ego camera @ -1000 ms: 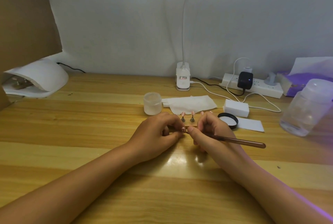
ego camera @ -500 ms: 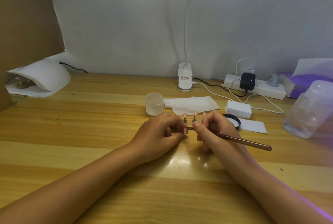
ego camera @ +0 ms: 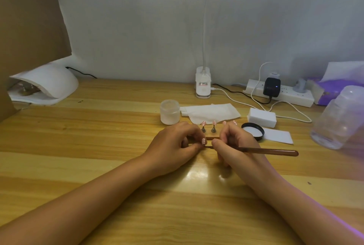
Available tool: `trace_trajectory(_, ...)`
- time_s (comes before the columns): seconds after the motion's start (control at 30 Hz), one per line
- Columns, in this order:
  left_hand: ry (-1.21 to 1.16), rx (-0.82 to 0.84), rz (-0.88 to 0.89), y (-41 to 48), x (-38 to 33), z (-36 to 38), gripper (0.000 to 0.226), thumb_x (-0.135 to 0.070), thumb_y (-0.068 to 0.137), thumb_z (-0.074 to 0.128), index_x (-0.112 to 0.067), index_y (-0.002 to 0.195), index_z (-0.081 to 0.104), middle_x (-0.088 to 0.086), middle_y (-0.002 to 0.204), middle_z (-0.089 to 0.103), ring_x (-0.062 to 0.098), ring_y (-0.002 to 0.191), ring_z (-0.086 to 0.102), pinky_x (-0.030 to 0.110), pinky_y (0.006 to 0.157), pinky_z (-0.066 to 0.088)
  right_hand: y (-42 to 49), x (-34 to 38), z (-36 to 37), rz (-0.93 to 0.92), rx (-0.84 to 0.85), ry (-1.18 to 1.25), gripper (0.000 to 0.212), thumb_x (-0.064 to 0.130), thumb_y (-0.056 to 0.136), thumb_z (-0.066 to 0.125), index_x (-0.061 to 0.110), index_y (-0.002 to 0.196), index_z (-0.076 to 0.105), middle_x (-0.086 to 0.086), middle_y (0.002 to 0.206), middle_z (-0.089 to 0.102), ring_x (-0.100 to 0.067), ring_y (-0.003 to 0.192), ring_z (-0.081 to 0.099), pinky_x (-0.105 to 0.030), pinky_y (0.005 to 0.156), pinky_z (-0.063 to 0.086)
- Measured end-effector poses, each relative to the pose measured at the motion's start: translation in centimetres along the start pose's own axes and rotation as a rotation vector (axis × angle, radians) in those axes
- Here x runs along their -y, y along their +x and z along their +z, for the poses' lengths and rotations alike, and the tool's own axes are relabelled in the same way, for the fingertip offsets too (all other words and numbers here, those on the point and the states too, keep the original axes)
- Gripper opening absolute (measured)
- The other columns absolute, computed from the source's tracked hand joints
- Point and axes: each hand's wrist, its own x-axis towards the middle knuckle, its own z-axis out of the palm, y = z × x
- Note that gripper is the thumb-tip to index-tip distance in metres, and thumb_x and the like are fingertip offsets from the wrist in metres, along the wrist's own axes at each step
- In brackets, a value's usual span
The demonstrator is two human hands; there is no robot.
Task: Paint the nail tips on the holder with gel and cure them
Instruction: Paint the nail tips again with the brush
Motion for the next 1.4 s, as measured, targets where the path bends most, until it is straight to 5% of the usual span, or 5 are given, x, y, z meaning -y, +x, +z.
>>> trace_trajectory(0.23, -0.001, 0.0, -0.004, -0.03, -0.02, 0.01, 0.009, -0.024, 0.086, 0.072, -0.032, 0.089, 0.069, -0.016, 0.092, 0.062, 0.007, 0.064, 0.051, 0.021, 0.062, 0.038, -0.07, -0.01, -0.09, 0.002, -0.073, 0.112, 0.018, 0.021, 0.092, 0.064, 0.006, 0.085, 0.055, -0.002, 0.066, 0.064, -0.003, 0.058, 0.057, -0.016, 0.052, 0.044)
trace_trajectory(0.5, 0.016, -0.001, -0.005, 0.0, 0.0, -0.01, 0.01, -0.023, 0.086, 0.073, -0.03, 0.092, 0.07, -0.019, 0.088, 0.06, 0.006, 0.064, 0.051, 0.021, 0.062, 0.037, -0.07, 0.11, 0.05, -0.015, -0.008, 0.0, 0.017, 0.015, 0.089, 0.066, 0.009, 0.081, 0.052, -0.023, 0.079, 0.059, -0.025, 0.068, 0.053, -0.043, 0.061, 0.047)
trace_trajectory(0.73, 0.021, 0.001, -0.005, -0.02, -0.1, -0.07, 0.009, -0.025, 0.087, 0.072, -0.033, 0.09, 0.069, -0.019, 0.09, 0.06, 0.008, 0.065, 0.051, 0.02, 0.061, 0.037, -0.02, -0.34, -0.12, -0.001, -0.02, 0.049, 0.014, 0.008, 0.089, 0.062, 0.002, 0.082, 0.051, -0.009, 0.07, 0.054, -0.015, 0.062, 0.051, -0.029, 0.056, 0.043)
trace_trajectory(1.07, 0.018, 0.008, -0.002, -0.03, -0.24, -0.15, 0.008, -0.022, 0.087, 0.073, -0.028, 0.091, 0.07, -0.013, 0.092, 0.062, 0.007, 0.067, 0.052, 0.018, 0.062, 0.038, -0.06, -0.18, -0.31, -0.005, -0.087, 0.167, 0.036, 0.046, 0.082, 0.061, 0.012, 0.093, 0.058, 0.004, 0.056, 0.058, -0.004, 0.05, 0.052, -0.017, 0.047, 0.043)
trace_trajectory(1.4, -0.021, -0.015, 0.004, -0.05, -0.31, -0.1, 0.012, -0.018, 0.084, 0.074, -0.028, 0.086, 0.068, -0.015, 0.09, 0.061, 0.009, 0.061, 0.051, 0.021, 0.06, 0.039, -0.03, -0.59, -0.44, 0.005, -0.067, 0.253, 0.017, 0.015, 0.094, 0.06, 0.011, 0.081, 0.05, 0.001, 0.053, 0.058, -0.01, 0.048, 0.05, -0.023, 0.045, 0.04)
